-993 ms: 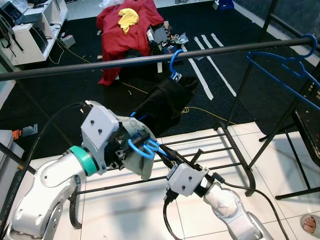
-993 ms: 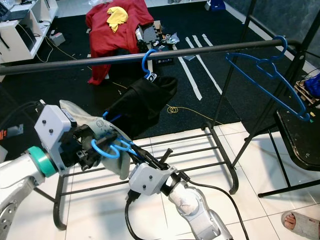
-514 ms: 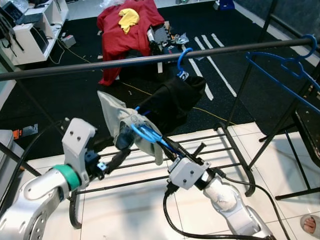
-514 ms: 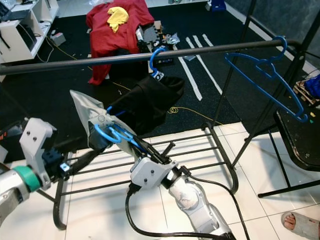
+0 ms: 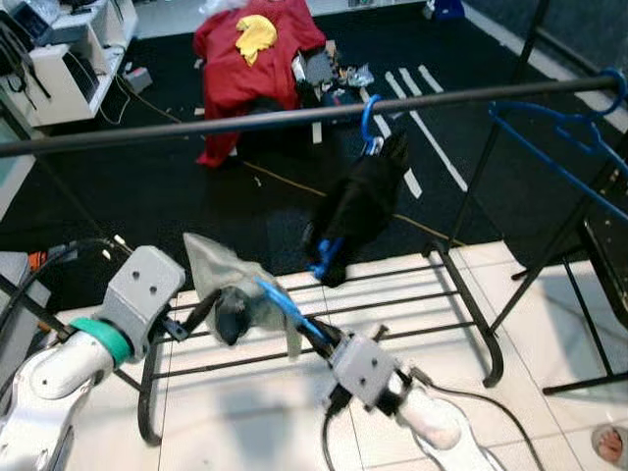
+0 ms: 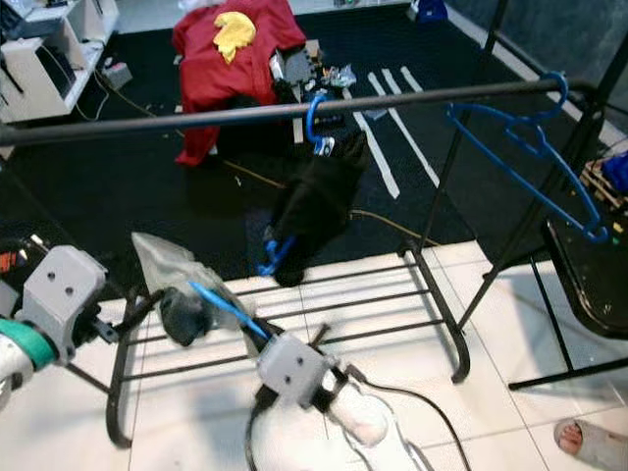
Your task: Hang hanger
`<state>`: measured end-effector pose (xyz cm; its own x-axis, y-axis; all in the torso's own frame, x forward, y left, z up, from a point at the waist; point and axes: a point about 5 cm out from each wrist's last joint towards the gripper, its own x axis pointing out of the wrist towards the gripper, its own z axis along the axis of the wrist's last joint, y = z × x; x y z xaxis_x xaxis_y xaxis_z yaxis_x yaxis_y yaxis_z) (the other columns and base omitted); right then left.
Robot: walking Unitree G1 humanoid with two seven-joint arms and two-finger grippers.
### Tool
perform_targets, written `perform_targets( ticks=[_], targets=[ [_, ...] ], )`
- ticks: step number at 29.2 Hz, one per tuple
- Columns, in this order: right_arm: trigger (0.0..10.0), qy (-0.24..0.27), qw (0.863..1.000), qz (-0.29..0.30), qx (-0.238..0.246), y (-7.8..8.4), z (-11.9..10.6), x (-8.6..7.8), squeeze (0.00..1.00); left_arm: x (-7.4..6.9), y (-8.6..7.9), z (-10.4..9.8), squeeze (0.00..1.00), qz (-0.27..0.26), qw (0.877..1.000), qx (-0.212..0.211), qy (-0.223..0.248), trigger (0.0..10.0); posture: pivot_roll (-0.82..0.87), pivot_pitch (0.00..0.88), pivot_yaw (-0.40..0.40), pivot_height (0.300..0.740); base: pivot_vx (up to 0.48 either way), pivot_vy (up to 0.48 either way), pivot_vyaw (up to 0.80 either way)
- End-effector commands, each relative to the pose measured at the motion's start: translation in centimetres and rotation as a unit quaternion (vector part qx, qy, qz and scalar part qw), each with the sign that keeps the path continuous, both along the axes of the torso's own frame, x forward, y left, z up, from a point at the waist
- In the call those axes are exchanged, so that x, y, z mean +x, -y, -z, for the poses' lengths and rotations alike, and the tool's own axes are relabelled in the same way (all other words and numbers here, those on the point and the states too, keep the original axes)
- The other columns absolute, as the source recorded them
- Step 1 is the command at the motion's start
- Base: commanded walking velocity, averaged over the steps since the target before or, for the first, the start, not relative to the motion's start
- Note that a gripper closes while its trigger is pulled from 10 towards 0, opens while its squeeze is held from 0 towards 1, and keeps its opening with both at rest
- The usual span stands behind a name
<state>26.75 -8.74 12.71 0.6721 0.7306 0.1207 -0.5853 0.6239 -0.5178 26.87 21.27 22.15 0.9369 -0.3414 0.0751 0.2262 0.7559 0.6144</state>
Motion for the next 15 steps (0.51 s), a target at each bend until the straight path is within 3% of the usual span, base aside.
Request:
perform_targets(
  ticks=[1, 5, 7, 8, 9, 11, 12, 15],
  targets=[
    [10.0, -0.007, 1.0, -0.007, 0.008, 0.1, 0.0, -0.7, 0.0, 0.0, 0.1, 0.3, 0.03, 0.009, 0.999, 0.041, 0.017, 10.0, -0.17, 0.191, 0.152, 0.74, 0.0, 0.0, 0.0],
    [10.0, -0.009, 1.0, -0.012, 0.001, 0.5, 0.0, -1.0, 0.0, 0.0, 0.3, 0.2, 0.04, 0.025, 0.996, 0.077, 0.033, 10.0, -0.18, 0.189, 0.157, 0.74, 0.0, 0.0, 0.0],
    [10.0, -0.008, 0.999, -0.038, -0.02, 0.8, -0.4, -1.5, 0.0, -0.1, 0.8, 0.1, 0.05, 0.072, 0.988, 0.131, 0.047, 10.0, -0.18, 0.186, 0.158, 0.74, 0.0, 0.0, 0.0],
    [10.0, -0.008, 0.999, -0.038, -0.02, 0.8, -0.4, -1.5, 0.0, -0.1, 0.8, 0.1, 0.05, 0.072, 0.988, 0.131, 0.047, 10.0, -0.18, 0.186, 0.158, 0.74, 0.0, 0.0, 0.0],
    [10.0, -0.007, 0.998, -0.053, -0.032, 0.9, -0.6, -1.8, 0.0, -0.3, 1.2, 0.1, 0.05, 0.103, 0.981, 0.158, 0.047, 10.0, -0.18, 0.184, 0.156, 0.74, 0.0, 0.0, 0.0],
    [10.0, -0.007, 0.998, -0.053, -0.032, 0.9, -0.6, -1.8, 0.0, -0.3, 1.2, 0.1, 0.05, 0.103, 0.981, 0.158, 0.047, 10.0, -0.18, 0.184, 0.156, 0.74, 0.0, 0.0, 0.0],
    [10.0, -0.007, 0.996, -0.073, -0.044, 0.9, -0.9, -2.0, 0.0, -0.5, 1.8, 0.3, 0.06, 0.148, 0.969, 0.193, 0.044, 10.0, -0.18, 0.182, 0.154, 0.74, 0.0, 0.0, 0.0],
    [10.0, -0.007, 0.996, -0.073, -0.044, 0.9, -0.9, -2.0, 0.0, -0.5, 1.8, 0.3, 0.06, 0.148, 0.969, 0.193, 0.044, 10.0, -0.18, 0.182, 0.154, 0.74, 0.0, 0.0, 0.0]
  ],
)
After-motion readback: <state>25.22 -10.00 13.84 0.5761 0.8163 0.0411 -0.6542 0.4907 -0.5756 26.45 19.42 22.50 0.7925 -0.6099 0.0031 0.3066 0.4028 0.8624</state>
